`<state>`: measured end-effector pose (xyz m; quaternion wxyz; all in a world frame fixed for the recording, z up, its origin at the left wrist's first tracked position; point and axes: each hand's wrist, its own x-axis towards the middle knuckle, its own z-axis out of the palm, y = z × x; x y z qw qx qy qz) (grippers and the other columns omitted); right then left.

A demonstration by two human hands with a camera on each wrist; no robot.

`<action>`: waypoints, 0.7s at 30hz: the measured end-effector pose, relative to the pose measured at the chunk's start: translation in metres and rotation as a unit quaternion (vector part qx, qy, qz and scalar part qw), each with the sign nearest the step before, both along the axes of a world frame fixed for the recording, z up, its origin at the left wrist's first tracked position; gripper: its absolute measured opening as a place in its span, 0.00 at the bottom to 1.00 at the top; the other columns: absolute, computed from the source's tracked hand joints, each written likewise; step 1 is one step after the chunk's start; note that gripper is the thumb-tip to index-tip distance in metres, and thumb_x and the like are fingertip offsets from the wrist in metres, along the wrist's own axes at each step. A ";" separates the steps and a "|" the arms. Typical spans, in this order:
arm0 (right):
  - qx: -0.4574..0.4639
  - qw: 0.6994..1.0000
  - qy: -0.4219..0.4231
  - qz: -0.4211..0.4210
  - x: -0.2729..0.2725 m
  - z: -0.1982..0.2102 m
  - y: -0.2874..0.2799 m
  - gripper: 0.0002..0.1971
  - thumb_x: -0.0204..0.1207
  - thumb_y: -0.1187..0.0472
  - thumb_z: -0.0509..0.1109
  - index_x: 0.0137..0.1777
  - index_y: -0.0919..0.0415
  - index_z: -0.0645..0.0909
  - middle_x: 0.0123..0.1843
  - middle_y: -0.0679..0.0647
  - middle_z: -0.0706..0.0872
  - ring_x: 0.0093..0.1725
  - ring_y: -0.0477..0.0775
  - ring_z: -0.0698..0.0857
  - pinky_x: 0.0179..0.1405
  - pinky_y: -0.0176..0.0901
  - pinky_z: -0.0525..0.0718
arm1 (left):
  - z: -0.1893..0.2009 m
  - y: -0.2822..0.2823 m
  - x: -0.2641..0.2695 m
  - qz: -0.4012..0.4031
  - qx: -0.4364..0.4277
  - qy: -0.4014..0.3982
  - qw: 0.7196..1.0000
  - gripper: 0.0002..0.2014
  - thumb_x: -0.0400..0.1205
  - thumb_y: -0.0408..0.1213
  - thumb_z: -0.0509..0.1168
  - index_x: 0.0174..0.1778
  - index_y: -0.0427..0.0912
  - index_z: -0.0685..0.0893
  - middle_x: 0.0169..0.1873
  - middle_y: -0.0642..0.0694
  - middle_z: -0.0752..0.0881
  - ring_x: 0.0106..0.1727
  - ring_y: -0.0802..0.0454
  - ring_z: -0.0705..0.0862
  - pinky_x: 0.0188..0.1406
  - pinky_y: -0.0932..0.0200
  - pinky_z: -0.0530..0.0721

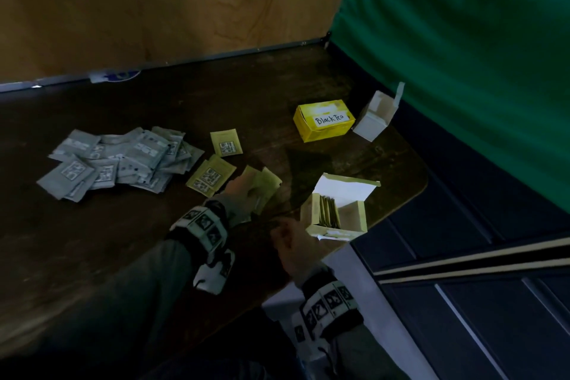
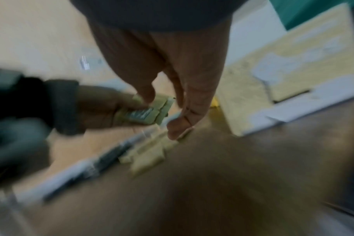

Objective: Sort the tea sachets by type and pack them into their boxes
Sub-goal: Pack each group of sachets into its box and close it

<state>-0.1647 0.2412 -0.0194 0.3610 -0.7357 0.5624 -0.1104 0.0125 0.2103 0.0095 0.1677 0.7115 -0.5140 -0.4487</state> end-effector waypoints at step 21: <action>-0.016 0.943 0.206 0.259 0.088 0.003 -0.052 0.25 0.78 0.59 0.66 0.75 0.52 0.68 0.79 0.49 0.65 0.77 0.58 0.63 0.71 0.62 0.70 | 0.010 0.072 0.057 0.395 -0.025 0.364 0.843 0.21 0.82 0.22 0.53 0.59 0.54 0.72 0.37 0.39 0.79 0.19 0.49 0.79 0.16 0.60 0.79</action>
